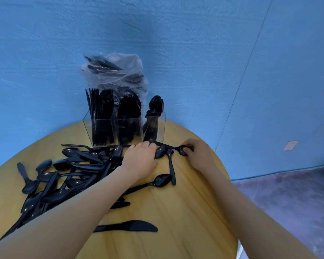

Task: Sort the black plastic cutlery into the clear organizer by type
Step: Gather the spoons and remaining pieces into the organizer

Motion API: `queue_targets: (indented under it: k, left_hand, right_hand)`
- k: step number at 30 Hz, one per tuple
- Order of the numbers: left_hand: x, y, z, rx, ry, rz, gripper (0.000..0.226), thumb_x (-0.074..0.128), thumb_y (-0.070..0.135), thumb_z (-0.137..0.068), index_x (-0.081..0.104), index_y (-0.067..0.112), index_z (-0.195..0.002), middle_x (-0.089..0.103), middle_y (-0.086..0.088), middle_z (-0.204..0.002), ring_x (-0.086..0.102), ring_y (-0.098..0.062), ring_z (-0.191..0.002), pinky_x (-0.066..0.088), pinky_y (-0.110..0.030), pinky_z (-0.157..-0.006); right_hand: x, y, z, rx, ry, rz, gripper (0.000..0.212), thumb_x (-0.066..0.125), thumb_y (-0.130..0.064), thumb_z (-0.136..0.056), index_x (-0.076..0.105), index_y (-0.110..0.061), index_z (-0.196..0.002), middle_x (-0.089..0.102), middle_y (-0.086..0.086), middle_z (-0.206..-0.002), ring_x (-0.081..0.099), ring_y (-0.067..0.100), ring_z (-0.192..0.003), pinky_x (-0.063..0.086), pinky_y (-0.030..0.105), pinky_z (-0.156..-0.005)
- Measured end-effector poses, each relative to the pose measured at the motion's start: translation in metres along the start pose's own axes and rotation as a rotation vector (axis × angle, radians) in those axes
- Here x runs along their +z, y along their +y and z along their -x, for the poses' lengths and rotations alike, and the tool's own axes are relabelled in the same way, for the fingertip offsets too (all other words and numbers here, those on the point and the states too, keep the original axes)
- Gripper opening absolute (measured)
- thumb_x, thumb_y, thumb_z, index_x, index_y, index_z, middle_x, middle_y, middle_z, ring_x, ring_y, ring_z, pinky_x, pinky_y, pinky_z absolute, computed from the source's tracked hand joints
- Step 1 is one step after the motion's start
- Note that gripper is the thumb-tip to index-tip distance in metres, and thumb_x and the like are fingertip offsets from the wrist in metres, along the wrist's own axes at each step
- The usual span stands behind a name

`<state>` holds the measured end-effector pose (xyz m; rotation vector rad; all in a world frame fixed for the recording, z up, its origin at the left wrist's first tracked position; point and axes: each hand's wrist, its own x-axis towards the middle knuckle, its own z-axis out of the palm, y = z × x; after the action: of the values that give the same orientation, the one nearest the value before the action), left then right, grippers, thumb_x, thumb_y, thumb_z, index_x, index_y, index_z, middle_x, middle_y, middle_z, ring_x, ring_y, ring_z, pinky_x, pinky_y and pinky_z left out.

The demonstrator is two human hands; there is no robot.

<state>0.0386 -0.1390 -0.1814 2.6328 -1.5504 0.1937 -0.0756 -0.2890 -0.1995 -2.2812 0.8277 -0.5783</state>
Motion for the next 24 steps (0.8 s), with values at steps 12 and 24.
queue_targets:
  k: [12,24]
  left_hand:
    - [0.003,0.01,-0.008,0.052,0.013,-0.019,0.025,0.04,0.017,-0.1,0.046,0.012,-0.124,0.049,-0.006,-0.117,0.054,-0.021,-0.107,0.045,-0.03,-0.084]
    - [-0.055,0.003,0.032,-0.008,0.246,0.666,0.013,0.051,0.018,-0.096,0.062,0.014,-0.101,0.059,-0.001,-0.091,0.056,-0.016,-0.084,0.044,-0.021,-0.075]
  right_hand:
    - [-0.006,0.02,0.028,0.139,0.26,-0.23,0.015,0.05,-0.005,-0.09,0.062,-0.014,-0.092,0.063,-0.001,-0.091,0.055,0.014,-0.087,0.034,0.016,-0.066]
    - [-0.008,0.008,0.034,0.119,0.301,-0.255,0.018,0.049,-0.004,-0.09,0.061,-0.017,-0.09,0.062,0.001,-0.098,0.057,0.015,-0.089,0.041,0.023,-0.076]
